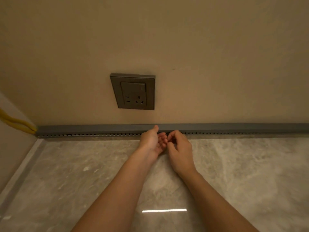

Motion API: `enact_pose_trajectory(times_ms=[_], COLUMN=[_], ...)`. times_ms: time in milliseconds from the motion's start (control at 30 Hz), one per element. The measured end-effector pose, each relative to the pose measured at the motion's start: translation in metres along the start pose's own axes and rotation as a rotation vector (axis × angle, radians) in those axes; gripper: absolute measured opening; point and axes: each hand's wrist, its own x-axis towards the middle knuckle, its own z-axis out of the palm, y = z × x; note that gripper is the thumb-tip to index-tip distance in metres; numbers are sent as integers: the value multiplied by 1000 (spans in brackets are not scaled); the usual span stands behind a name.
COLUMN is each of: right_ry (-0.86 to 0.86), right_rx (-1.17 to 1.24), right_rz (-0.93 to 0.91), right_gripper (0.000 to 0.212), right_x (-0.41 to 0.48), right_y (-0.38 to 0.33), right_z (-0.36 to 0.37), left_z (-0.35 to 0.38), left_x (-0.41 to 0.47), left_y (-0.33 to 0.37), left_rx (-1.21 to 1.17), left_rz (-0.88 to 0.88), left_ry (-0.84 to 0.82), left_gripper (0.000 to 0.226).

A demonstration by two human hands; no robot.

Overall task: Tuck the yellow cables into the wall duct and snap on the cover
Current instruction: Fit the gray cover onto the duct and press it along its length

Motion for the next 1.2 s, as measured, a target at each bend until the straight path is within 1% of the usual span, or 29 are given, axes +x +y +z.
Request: enact_pose_trajectory(times_ms=[100, 200, 300, 367, 433, 500, 533, 667, 800, 900, 967, 1100, 1200], right_ry=[7, 27, 44, 92, 184, 255, 263, 192, 96, 42, 23, 14, 17], right_rx=[5, 25, 100, 176, 256, 285, 273, 206, 134, 100, 87, 55, 74], right_rz=[7, 21, 50, 83, 126, 157, 161, 133, 91, 26, -3, -55, -60], right_gripper=[13, 7, 16, 16, 19, 22, 22, 22, 22, 22, 22, 22, 22], right_x=[-1, 0, -1, -4, -7, -10, -11, 1, 10, 13, 14, 14, 15], right_y=[-1, 0, -1, -1, 4, 15, 21, 45, 61, 68, 72, 76, 79], right_z=[0, 0, -2, -7, -20, -40, -54, -104, -119, -122, -122, -119, -118], left_z=[-1, -3, 1, 3, 7, 9, 10, 11, 8, 11, 19, 39, 49], left_x=[2, 4, 2, 1, -2, -1, -1, 0, -2, -4, -1, 5, 11], left_y=[0, 1, 1, 2, 2, 2, 2, 2, 4, 3, -3, -17, -27], left_rx=[16, 5, -8, -13, 7, 30, 35, 9, -8, -77, -97, -6, 62], left_rz=[-9, -18, 4, -8, -16, -13, -11, -15, -23, 7, 67, 147, 212], left_ry=[-18, -38, -28, -15, -4, 19, 29, 54, 85, 144, 219, 422, 531], left_gripper=[41, 40, 38, 38, 41, 43, 44, 42, 40, 39, 41, 43, 34])
